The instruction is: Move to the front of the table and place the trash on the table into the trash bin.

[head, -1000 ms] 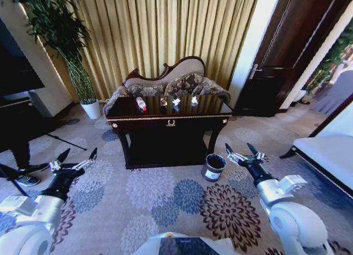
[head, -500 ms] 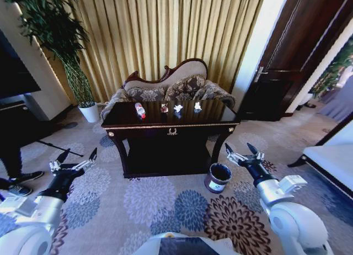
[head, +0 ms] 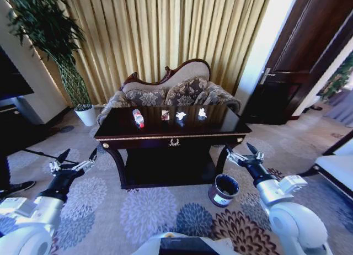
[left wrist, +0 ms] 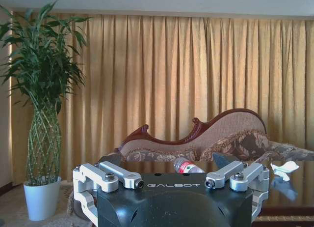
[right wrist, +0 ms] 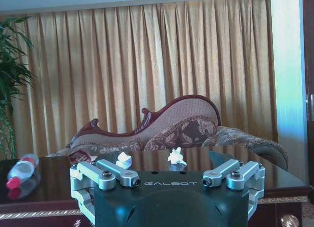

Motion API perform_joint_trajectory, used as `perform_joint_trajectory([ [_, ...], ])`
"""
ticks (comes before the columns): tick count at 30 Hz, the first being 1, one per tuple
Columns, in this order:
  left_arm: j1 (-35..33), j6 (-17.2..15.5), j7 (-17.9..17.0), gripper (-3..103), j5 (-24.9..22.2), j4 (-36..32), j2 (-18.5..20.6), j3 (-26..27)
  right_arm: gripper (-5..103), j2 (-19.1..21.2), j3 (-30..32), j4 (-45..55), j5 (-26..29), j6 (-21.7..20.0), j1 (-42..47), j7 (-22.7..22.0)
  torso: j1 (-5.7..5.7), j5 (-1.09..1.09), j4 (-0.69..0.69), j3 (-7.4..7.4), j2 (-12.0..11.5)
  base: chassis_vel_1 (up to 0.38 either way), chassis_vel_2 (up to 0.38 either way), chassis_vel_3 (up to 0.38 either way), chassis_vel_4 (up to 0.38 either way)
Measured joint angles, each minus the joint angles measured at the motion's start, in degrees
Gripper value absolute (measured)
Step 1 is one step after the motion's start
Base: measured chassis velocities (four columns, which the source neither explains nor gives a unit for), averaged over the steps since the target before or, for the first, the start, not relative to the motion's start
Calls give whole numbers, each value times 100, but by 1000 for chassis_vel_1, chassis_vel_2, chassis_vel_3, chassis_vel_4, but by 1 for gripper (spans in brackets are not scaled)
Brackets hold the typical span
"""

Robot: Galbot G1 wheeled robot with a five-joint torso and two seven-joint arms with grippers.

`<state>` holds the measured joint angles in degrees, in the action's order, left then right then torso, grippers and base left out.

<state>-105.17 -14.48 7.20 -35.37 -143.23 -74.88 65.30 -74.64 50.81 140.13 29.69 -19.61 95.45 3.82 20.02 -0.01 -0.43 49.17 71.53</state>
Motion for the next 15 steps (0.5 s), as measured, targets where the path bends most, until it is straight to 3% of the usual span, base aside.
perform_joint_trajectory([
  [15, -109, 156, 20, 100, 2, 41, 6, 12, 100, 10, -87, -161, -74, 151, -38, 9, 2, 0, 0, 0, 0, -197, 202, 206, -194],
])
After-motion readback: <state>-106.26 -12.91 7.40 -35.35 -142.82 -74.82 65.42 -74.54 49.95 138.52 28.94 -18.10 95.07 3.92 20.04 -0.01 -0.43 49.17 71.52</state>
